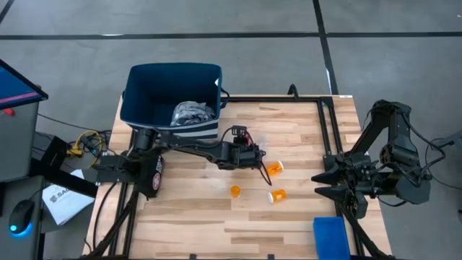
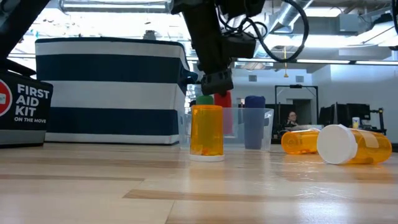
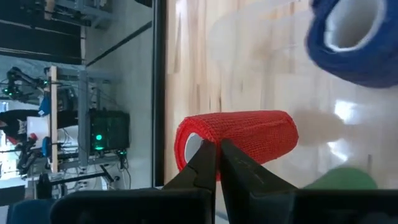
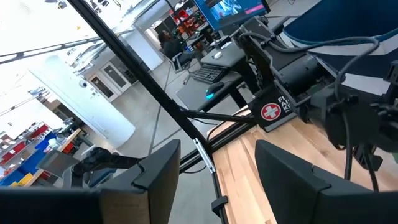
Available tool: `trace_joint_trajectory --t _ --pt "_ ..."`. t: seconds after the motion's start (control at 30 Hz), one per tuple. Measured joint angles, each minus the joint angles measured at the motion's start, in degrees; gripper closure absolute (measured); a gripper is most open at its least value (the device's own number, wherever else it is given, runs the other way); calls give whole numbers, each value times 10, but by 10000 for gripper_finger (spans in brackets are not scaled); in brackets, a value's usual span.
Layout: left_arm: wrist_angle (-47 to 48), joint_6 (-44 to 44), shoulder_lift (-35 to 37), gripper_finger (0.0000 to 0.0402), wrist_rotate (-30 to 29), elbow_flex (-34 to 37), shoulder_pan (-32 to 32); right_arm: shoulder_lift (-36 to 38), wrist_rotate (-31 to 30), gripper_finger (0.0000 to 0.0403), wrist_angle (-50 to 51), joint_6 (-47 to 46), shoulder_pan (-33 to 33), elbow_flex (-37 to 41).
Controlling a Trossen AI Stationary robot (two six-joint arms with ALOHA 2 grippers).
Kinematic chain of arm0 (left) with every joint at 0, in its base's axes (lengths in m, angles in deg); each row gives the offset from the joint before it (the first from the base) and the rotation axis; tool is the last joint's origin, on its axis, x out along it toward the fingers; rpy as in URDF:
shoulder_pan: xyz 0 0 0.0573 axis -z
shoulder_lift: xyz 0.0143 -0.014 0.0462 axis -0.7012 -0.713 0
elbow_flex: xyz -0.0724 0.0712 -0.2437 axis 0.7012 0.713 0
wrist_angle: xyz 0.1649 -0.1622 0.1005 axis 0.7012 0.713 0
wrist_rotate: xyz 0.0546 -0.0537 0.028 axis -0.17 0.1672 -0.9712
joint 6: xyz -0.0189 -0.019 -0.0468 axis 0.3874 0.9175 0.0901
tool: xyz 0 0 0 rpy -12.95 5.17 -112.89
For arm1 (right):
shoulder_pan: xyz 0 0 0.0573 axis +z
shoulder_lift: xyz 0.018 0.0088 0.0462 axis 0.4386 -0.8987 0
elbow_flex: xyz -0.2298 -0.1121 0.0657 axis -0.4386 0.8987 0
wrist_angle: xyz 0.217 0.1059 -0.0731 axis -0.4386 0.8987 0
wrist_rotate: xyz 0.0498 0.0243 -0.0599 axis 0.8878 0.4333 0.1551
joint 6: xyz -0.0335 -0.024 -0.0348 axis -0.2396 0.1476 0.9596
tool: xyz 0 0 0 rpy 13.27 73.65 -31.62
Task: Pick & place medical supplies in basket/bin
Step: Put the red bandage into the transparent bin
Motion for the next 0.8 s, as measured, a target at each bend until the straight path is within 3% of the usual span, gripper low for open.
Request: trace_joint_trajectory --t 0.8 --pt "-16 -29 -20 401 -14 0 13 0 0 198 0 6 0 0"
